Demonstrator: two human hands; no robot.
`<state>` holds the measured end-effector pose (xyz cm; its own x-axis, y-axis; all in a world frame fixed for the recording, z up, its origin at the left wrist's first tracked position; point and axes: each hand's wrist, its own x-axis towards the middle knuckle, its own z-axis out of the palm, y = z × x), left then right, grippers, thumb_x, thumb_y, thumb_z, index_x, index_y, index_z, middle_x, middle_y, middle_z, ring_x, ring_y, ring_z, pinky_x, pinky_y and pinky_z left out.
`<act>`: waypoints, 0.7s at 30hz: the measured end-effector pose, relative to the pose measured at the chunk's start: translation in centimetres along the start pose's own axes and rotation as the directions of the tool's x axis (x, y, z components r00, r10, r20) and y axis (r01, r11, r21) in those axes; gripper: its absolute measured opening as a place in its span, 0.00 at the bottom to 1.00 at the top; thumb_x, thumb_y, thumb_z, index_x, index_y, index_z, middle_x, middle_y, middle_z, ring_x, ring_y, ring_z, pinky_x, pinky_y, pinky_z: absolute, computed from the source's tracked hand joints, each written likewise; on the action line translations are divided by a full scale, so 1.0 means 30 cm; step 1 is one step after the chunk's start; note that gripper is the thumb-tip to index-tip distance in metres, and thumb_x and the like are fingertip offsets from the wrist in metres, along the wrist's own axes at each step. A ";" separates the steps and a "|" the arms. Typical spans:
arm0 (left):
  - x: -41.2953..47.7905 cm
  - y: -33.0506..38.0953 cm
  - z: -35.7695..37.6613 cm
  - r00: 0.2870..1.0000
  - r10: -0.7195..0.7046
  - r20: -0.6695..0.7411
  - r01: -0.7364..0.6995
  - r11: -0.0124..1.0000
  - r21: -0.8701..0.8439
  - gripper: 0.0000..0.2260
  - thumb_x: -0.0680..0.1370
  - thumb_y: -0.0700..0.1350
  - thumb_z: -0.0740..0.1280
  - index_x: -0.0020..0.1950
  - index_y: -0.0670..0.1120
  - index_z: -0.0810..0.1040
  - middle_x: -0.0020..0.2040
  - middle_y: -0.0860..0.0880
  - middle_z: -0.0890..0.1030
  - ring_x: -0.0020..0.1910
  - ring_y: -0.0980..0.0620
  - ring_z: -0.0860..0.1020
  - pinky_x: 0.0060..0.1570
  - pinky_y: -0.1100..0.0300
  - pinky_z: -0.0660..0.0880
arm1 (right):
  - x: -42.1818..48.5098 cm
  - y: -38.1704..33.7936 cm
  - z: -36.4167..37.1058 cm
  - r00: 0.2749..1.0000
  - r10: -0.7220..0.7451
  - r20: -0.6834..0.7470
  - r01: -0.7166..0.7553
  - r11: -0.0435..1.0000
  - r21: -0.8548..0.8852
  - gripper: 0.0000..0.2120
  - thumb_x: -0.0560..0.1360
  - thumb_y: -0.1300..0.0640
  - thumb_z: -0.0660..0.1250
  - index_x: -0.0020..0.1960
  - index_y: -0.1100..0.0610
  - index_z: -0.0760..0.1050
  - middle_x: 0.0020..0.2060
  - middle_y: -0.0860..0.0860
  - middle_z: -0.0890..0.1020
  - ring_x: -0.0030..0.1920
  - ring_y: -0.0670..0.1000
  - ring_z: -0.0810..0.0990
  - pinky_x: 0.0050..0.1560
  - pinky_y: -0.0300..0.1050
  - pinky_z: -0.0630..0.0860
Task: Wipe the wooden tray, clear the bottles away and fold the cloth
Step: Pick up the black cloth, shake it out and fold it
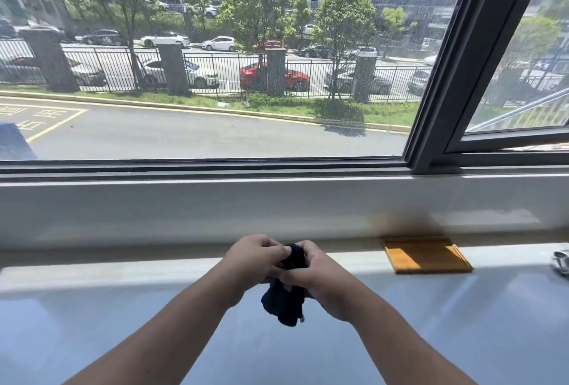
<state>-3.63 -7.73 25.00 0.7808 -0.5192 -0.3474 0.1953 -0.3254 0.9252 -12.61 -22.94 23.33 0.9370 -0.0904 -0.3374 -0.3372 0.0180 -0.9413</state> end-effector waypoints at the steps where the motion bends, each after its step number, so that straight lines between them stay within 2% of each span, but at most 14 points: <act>1: -0.004 0.003 -0.003 0.999 0.006 0.046 -0.005 1.000 -0.015 0.04 0.79 0.42 0.71 0.51 0.42 0.84 0.44 0.43 0.89 0.41 0.48 0.87 0.49 0.53 0.84 | 0.004 0.004 0.001 0.999 -0.020 -0.048 0.018 0.998 -0.054 0.22 0.69 0.64 0.70 0.62 0.58 0.72 0.46 0.56 0.82 0.45 0.54 0.81 0.46 0.47 0.75; 3: -0.008 0.000 -0.020 0.998 0.024 0.065 -0.023 1.000 -0.015 0.06 0.74 0.43 0.71 0.49 0.46 0.86 0.46 0.45 0.89 0.43 0.51 0.86 0.45 0.57 0.81 | 0.012 0.006 0.004 0.989 -0.043 -0.141 0.030 0.996 -0.086 0.19 0.71 0.71 0.63 0.59 0.58 0.74 0.47 0.56 0.81 0.43 0.53 0.78 0.42 0.44 0.73; 4: -0.010 -0.005 -0.030 0.999 0.030 0.014 -0.030 0.999 -0.010 0.09 0.69 0.44 0.71 0.47 0.48 0.86 0.46 0.46 0.88 0.43 0.51 0.85 0.44 0.58 0.79 | 0.016 0.002 0.005 0.986 -0.036 -0.161 0.031 0.999 -0.037 0.18 0.72 0.73 0.60 0.58 0.59 0.75 0.46 0.58 0.80 0.42 0.55 0.77 0.41 0.45 0.72; 5: -0.005 -0.015 -0.044 0.998 0.032 -0.061 -0.033 0.999 -0.001 0.13 0.65 0.45 0.70 0.48 0.49 0.85 0.46 0.47 0.87 0.43 0.50 0.83 0.44 0.57 0.76 | 0.020 -0.002 0.003 0.986 -0.018 -0.165 0.027 0.998 0.050 0.18 0.73 0.74 0.58 0.58 0.61 0.76 0.46 0.59 0.80 0.43 0.56 0.76 0.41 0.46 0.72; 7: 0.012 -0.048 -0.076 0.987 -0.004 -0.162 0.004 1.000 -0.003 0.22 0.61 0.45 0.69 0.55 0.50 0.81 0.51 0.49 0.84 0.49 0.49 0.80 0.48 0.55 0.73 | 0.021 -0.013 -0.011 0.992 0.013 -0.128 0.018 0.970 0.242 0.17 0.76 0.73 0.58 0.61 0.64 0.77 0.46 0.60 0.79 0.46 0.58 0.75 0.45 0.50 0.73; 8: 0.017 -0.065 -0.088 0.991 -0.039 -0.131 0.039 0.999 -0.008 0.27 0.61 0.45 0.69 0.60 0.51 0.79 0.57 0.50 0.82 0.55 0.50 0.80 0.52 0.53 0.72 | 0.020 -0.022 -0.023 0.995 0.018 -0.095 0.014 0.948 0.319 0.17 0.77 0.71 0.58 0.63 0.64 0.77 0.47 0.61 0.80 0.47 0.60 0.76 0.47 0.52 0.73; 9: 0.018 -0.077 -0.095 0.997 -0.066 -0.033 0.065 0.998 -0.019 0.30 0.62 0.46 0.71 0.65 0.53 0.77 0.62 0.50 0.81 0.61 0.51 0.78 0.57 0.51 0.70 | 0.019 -0.032 -0.035 0.998 0.009 -0.055 0.013 0.922 0.386 0.17 0.78 0.69 0.58 0.65 0.64 0.76 0.49 0.62 0.81 0.49 0.61 0.78 0.48 0.55 0.74; 11: 0.022 -0.081 -0.099 0.973 -0.046 0.228 0.063 0.996 -0.066 0.26 0.67 0.49 0.72 0.67 0.55 0.79 0.65 0.53 0.82 0.66 0.55 0.77 0.64 0.47 0.66 | 0.023 -0.049 -0.056 1.000 -0.028 0.013 0.018 0.872 0.489 0.17 0.81 0.66 0.59 0.68 0.64 0.75 0.54 0.64 0.81 0.54 0.63 0.79 0.56 0.61 0.75; 12: 0.027 -0.081 -0.098 0.954 0.003 0.299 0.032 0.993 -0.111 0.22 0.71 0.50 0.72 0.65 0.55 0.81 0.62 0.54 0.84 0.63 0.55 0.80 0.64 0.47 0.69 | 0.030 -0.054 -0.064 0.999 -0.042 0.023 0.024 0.852 0.523 0.17 0.81 0.65 0.59 0.69 0.64 0.74 0.57 0.64 0.81 0.56 0.64 0.80 0.60 0.64 0.75; 14: 0.040 -0.076 -0.086 0.965 0.079 0.249 -0.022 0.975 -0.223 0.18 0.74 0.50 0.73 0.64 0.51 0.83 0.55 0.49 0.86 0.54 0.49 0.84 0.54 0.51 0.77 | 0.053 -0.050 -0.072 0.999 -0.041 -0.012 0.041 0.823 0.566 0.18 0.83 0.64 0.59 0.72 0.63 0.72 0.63 0.67 0.81 0.60 0.65 0.81 0.66 0.67 0.73; 15: 0.050 -0.079 -0.079 0.981 0.082 0.173 -0.038 0.968 -0.248 0.18 0.74 0.50 0.74 0.63 0.50 0.83 0.54 0.47 0.87 0.51 0.47 0.85 0.48 0.52 0.79 | 0.066 -0.040 -0.073 0.999 -0.028 -0.041 0.046 0.826 0.562 0.18 0.83 0.64 0.60 0.72 0.62 0.72 0.65 0.68 0.80 0.63 0.66 0.81 0.68 0.70 0.73; 17: 0.079 -0.105 -0.063 0.997 0.070 0.045 -0.059 0.975 -0.216 0.16 0.74 0.52 0.75 0.61 0.51 0.84 0.55 0.47 0.88 0.52 0.45 0.87 0.49 0.50 0.82 | 0.094 0.003 -0.070 0.997 0.006 -0.080 0.033 0.877 0.479 0.19 0.81 0.65 0.63 0.71 0.56 0.74 0.64 0.64 0.82 0.65 0.67 0.81 0.63 0.72 0.77; 19: 0.115 -0.176 -0.050 0.999 0.016 -0.033 -0.021 0.987 -0.157 0.16 0.72 0.53 0.77 0.59 0.53 0.83 0.54 0.48 0.88 0.52 0.46 0.87 0.53 0.44 0.83 | 0.124 0.074 -0.058 0.990 0.048 -0.133 -0.004 0.949 0.315 0.25 0.77 0.69 0.65 0.70 0.49 0.74 0.55 0.60 0.85 0.58 0.64 0.85 0.56 0.63 0.82; 21: 0.147 -0.279 -0.041 0.989 -0.080 -0.126 0.067 0.992 -0.110 0.21 0.70 0.54 0.79 0.59 0.52 0.79 0.54 0.49 0.87 0.50 0.48 0.87 0.53 0.44 0.84 | 0.155 0.166 -0.043 0.970 0.096 -0.222 -0.053 0.980 0.190 0.31 0.76 0.70 0.64 0.72 0.43 0.70 0.53 0.59 0.83 0.51 0.58 0.84 0.49 0.54 0.83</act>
<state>-1.09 -6.34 15.91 0.8311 -0.3876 -0.3987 0.3108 -0.2708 0.9111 -10.05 -24.57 17.08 0.8569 -0.3067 -0.4144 -0.3630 0.2118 -0.9074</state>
